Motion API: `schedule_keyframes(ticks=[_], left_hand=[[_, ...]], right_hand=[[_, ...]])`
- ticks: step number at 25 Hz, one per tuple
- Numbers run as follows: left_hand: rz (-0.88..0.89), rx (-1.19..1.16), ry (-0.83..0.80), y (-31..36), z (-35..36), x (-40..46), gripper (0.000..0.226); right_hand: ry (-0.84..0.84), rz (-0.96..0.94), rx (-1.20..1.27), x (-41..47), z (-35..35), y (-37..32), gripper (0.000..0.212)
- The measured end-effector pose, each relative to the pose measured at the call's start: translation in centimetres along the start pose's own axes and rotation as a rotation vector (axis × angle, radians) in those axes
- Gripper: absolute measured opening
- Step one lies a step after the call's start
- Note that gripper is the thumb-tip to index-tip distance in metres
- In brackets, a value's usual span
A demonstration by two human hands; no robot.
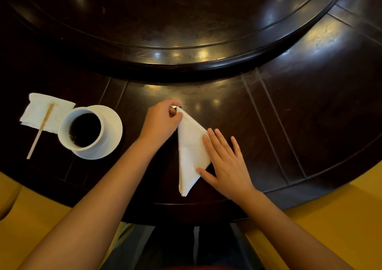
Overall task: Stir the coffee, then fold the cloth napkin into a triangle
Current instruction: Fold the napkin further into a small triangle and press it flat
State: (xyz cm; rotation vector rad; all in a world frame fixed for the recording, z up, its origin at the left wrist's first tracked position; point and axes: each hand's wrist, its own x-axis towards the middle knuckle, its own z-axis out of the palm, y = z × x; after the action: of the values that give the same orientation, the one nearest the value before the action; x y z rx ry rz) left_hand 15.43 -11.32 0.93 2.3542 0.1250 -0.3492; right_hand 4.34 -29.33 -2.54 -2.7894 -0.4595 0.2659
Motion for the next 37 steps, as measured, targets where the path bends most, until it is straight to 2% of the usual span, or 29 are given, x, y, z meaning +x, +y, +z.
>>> schedule_keyframes(ticks=[2,3,5,7,11,16,22,29,31,33,37], left_hand=[[0.156,0.226,0.150,-0.2,1.5,-1.1,0.045],[0.239,0.348,0.162,-0.3,2.4,-1.8,0.052],[0.339,0.555,0.059,-0.6,4.7,-3.1,0.060],[0.347,0.667,-0.025,-1.5,6.5,-3.7,0.058],[0.340,0.735,-0.022,-2.8,7.0,-4.1,0.059],[0.437,0.731,-0.046,-4.0,6.2,-8.6,0.063],[0.477,0.689,-0.098,-5.6,6.6,-13.2,0.059],[0.643,0.656,-0.146,-7.7,4.9,-13.9,0.054],[0.601,0.668,-0.129,-7.0,5.1,-14.5,0.056],[0.492,0.641,-0.077,-5.8,6.3,-15.6,0.057],[0.378,0.560,-0.051,-3.9,9.2,-17.5,0.066]], right_hand=[[-0.051,-0.002,-0.052,0.0,0.7,0.3,0.079],[-0.054,0.001,-0.064,0.0,0.9,0.3,0.079],[-0.050,0.013,-0.073,0.1,1.0,0.2,0.079],[-0.049,0.023,-0.072,0.1,1.2,0.0,0.079],[-0.092,0.010,-0.079,0.1,1.0,0.4,0.078],[-0.126,-0.007,-0.073,0.0,0.6,0.5,0.066],[-0.113,0.009,-0.095,0.0,0.7,0.1,0.065],[-0.048,0.196,-0.044,-3.6,2.3,-2.9,0.068],[-0.026,0.228,-0.030,-4.0,2.1,-3.2,0.067],[0.001,0.154,-0.040,-3.6,1.4,-2.3,0.062],[-0.080,-0.250,-0.173,-1.3,-0.3,1.2,0.061]])
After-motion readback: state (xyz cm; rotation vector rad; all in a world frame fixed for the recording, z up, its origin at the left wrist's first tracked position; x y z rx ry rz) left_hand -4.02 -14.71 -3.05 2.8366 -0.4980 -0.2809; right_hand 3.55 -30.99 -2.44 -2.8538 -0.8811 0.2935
